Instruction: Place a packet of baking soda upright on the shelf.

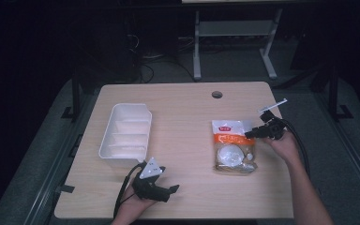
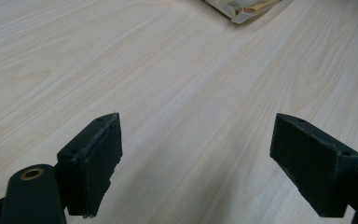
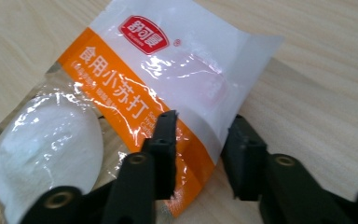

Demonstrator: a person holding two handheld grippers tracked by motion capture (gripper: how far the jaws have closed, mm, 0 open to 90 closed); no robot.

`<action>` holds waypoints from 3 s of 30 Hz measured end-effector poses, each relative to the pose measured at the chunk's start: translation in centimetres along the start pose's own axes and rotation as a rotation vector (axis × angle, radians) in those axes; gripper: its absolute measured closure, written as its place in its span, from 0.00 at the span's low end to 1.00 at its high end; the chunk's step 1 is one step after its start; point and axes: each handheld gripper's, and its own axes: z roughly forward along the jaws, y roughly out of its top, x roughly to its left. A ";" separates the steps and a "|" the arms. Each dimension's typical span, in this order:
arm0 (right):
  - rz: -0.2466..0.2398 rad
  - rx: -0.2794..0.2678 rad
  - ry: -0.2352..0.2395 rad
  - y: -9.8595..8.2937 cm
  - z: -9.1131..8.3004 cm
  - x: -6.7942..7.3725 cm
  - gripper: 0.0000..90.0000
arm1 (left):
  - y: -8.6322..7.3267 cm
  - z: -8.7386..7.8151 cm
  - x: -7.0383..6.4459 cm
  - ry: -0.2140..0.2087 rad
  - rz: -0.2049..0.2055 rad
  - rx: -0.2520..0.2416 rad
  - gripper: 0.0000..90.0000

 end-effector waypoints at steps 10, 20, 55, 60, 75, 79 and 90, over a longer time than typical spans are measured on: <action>-0.056 -0.039 0.019 0.3 -1.4 0.9 0.94 | 0.0 0.0 0.0 0.003 0.001 -0.001 0.18; 0.040 -0.004 0.032 -0.2 1.2 -0.7 0.84 | 0.0 -0.1 0.0 0.000 -0.001 -0.013 0.18; -0.296 -0.337 0.151 0.2 -9.8 10.3 1.00 | 4.0 1.2 -0.9 -0.134 -0.019 -0.114 0.32; -0.344 -0.360 0.175 0.4 -10.6 12.0 1.00 | 4.0 1.2 -0.7 -0.154 -0.029 -0.123 0.34; -0.449 -0.384 0.268 2.3 -9.4 17.1 1.00 | 3.8 0.7 0.5 -0.174 -0.065 -0.159 0.36; -0.468 -0.401 0.339 2.3 -8.4 18.6 1.00 | 3.8 0.7 0.8 -0.211 -0.082 -0.179 0.42; -0.490 -0.377 0.386 1.9 -6.5 20.5 1.00 | 3.7 0.8 1.8 -0.259 -0.084 -0.203 0.83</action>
